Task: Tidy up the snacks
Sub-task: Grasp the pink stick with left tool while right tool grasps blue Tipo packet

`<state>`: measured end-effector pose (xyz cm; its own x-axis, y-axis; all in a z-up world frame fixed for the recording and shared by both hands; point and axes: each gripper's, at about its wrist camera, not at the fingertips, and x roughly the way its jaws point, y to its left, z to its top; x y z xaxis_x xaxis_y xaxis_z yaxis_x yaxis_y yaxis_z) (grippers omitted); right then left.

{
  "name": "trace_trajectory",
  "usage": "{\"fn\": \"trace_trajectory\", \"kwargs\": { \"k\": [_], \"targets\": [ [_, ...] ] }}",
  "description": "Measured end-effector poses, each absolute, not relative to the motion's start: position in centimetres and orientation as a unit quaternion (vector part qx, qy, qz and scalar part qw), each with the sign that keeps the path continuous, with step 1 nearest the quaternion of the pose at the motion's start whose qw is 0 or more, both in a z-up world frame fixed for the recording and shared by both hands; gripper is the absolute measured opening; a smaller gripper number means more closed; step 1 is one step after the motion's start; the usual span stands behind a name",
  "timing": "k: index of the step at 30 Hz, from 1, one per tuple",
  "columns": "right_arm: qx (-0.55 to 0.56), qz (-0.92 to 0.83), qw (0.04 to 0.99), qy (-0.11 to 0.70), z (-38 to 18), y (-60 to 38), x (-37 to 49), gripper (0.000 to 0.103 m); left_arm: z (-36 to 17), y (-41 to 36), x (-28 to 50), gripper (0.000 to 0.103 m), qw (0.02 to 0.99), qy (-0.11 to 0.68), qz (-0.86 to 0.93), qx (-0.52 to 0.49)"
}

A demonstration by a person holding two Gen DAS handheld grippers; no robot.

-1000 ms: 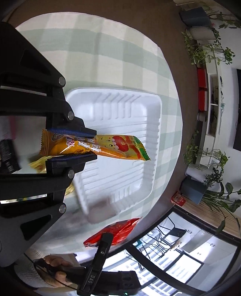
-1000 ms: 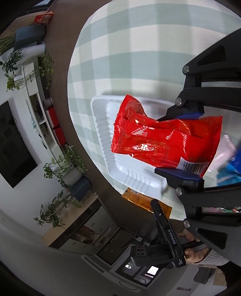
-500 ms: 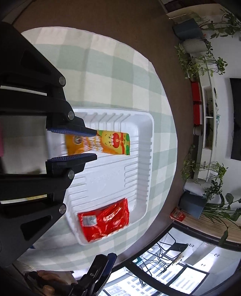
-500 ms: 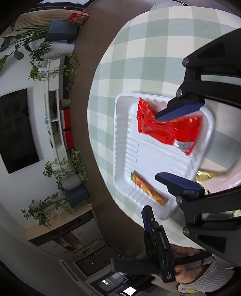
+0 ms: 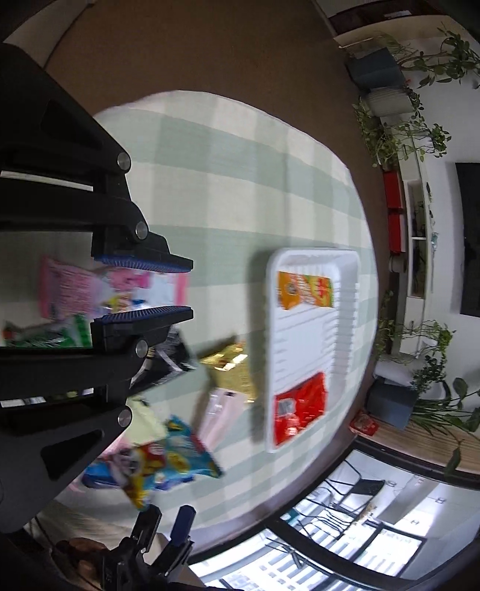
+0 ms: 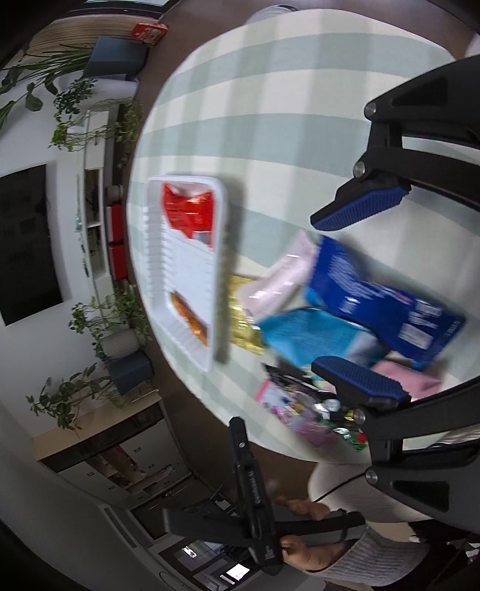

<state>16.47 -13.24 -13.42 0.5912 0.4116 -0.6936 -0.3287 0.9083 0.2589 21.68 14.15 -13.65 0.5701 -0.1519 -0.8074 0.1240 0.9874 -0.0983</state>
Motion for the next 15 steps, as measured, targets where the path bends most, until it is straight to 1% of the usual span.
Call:
{"fn": "trace_trajectory", "kwargs": {
  "k": [7, 15],
  "targets": [
    [0.047, 0.198, 0.882, 0.425, -15.9, -12.3, 14.5, 0.073, -16.3, 13.8, 18.7, 0.017, 0.872, 0.485, -0.069, 0.010],
    [0.022, 0.187, 0.880, 0.437, -16.9, -11.2, 14.6, 0.073, -17.8, 12.9, 19.6, 0.017, 0.862, 0.502, -0.064, 0.031]
  ]
}}
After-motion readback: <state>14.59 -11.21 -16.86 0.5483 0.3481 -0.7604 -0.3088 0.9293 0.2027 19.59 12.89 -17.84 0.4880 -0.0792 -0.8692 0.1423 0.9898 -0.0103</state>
